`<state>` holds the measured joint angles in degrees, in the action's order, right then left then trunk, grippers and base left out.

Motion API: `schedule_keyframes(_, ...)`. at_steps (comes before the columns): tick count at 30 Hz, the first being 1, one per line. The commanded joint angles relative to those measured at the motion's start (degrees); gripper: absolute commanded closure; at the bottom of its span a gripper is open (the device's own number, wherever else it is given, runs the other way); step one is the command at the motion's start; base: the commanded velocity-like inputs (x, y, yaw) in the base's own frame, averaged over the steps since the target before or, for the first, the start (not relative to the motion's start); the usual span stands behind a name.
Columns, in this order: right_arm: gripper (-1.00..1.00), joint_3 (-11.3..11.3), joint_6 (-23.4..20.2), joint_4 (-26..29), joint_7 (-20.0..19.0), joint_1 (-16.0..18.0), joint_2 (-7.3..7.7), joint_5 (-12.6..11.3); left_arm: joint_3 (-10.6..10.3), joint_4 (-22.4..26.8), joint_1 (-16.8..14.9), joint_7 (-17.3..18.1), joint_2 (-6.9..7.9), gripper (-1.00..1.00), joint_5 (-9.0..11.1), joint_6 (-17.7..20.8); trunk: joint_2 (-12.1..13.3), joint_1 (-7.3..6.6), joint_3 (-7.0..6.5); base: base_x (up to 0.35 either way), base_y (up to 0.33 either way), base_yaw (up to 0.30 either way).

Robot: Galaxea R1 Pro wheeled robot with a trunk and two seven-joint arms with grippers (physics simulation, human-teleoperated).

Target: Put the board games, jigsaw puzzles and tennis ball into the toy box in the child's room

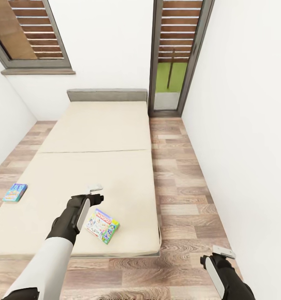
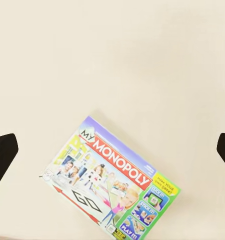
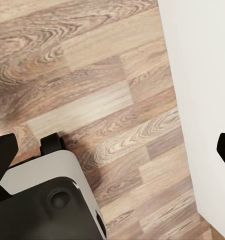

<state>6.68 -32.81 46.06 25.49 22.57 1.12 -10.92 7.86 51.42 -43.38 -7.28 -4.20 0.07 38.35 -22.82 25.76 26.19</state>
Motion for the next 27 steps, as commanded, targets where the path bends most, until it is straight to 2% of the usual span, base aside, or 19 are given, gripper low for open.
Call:
schedule_keyframes(1, -1.0, -0.08, -0.15, 0.09, 0.44, 0.02, 0.02, -0.6, 0.14, 0.06, -0.04, -0.13, -0.07, -1.0, 0.03, 0.27, -0.1, 0.03, 0.18, 0.0, 0.0, 0.0)
schedule_keyframes(27, -1.0, -0.08, -0.15, 0.09, 0.44, 0.02, 0.02, -0.6, 0.14, -0.01, -0.04, -0.02, -0.1, -1.0, -0.13, 0.08, -0.1, 0.03, 2.58, 0.0, 0.0, 0.0)
